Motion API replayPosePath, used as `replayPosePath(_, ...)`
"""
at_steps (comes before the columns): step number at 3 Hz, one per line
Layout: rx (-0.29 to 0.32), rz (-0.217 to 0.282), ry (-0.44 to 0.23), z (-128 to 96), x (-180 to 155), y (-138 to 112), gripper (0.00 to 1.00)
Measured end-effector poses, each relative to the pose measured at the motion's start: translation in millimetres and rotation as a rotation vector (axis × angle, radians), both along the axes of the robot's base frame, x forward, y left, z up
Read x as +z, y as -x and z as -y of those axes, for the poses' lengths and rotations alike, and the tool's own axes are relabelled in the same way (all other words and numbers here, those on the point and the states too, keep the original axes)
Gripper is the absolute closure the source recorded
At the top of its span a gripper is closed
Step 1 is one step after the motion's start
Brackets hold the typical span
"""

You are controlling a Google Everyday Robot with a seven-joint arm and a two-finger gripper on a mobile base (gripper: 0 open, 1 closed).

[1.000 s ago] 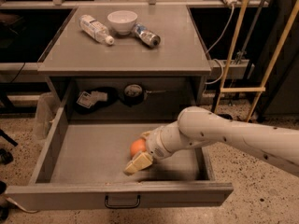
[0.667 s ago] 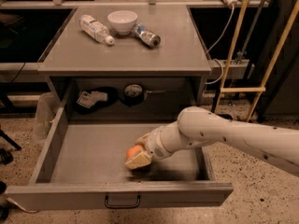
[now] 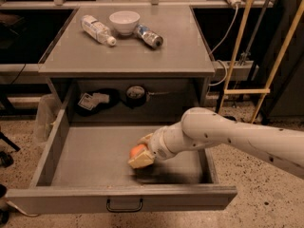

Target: Pick orange from top drawer and place on counter

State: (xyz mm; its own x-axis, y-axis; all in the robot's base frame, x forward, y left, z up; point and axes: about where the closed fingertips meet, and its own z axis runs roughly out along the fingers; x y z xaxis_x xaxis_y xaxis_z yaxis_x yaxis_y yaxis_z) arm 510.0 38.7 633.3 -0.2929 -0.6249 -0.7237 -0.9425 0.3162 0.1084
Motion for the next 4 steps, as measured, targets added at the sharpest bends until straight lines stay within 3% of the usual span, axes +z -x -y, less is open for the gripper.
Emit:
replayPosePath(1, -0.053, 0.107, -0.024, 18, 51, -29, 1.00)
replayPosePath(2, -0.130, 0.223, -0.032, 47, 128, -71, 1.00)
replayPosePath(4, -0.339, 0.337, -0.017, 110, 257, -157, 1.00)
